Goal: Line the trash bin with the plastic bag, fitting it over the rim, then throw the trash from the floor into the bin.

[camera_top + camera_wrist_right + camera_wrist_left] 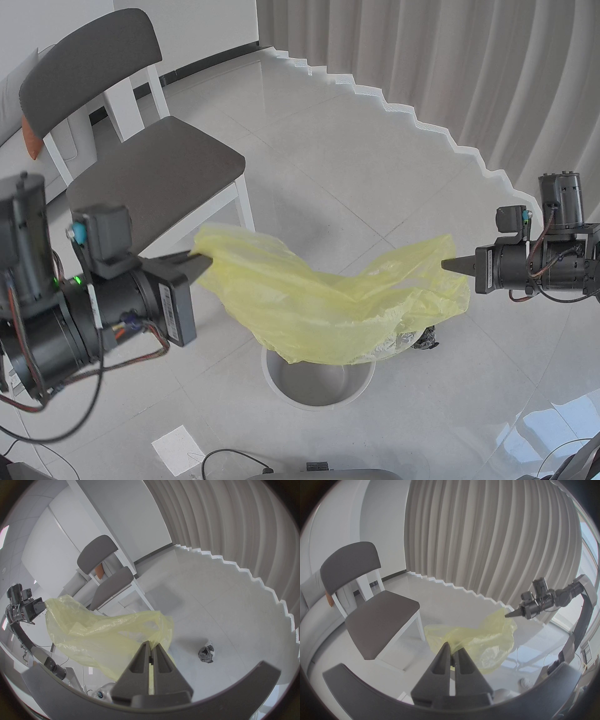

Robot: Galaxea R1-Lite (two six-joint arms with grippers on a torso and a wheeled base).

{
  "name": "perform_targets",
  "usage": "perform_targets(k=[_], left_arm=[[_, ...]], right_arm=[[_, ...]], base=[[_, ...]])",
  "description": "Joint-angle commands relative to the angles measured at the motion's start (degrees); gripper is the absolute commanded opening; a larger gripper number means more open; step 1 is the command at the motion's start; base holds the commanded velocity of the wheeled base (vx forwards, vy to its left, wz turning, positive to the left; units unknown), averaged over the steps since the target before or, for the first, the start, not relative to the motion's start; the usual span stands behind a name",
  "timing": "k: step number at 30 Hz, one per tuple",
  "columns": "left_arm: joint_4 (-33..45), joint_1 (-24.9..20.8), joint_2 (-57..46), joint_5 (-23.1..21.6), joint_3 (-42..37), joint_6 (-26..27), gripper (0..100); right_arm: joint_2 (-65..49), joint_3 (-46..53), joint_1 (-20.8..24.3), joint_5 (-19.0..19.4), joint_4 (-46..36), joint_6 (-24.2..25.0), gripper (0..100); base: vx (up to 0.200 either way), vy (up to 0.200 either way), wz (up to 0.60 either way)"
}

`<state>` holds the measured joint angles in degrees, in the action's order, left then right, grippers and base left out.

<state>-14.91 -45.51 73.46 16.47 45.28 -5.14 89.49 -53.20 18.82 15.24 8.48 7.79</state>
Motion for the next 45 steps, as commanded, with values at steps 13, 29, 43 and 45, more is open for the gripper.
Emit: perform_targets(k=[13, 29, 43, 45], left_arm=[[-11.11, 0.86, 11.97, -2.06, -15.39, -9.36, 0], [-27.72, 2.35, 22.25, -2.85, -21.90, -13.05, 0], [-38.70, 1.83, 29.99, -2.76, -27.61, -15.42, 0], [-40.20, 1.83, 31.13, -2.67, -27.79, -15.42, 0]], right_arm=[[17.03, 1.17, 2.01, 1.90, 5.93, -0.49, 0], [26.61, 0.64, 0.34, 3.57, 9.62, -2.43, 0], [29.86, 1.87, 0.34, 3.48, 11.82, -3.22, 0], [30.48, 1.61, 0.43, 3.48, 11.82, -3.31, 0]], base=[[0.000, 0.000, 0.00], [0.000, 0.000, 0.00], [0.000, 0.000, 0.00], [0.000, 0.000, 0.00]])
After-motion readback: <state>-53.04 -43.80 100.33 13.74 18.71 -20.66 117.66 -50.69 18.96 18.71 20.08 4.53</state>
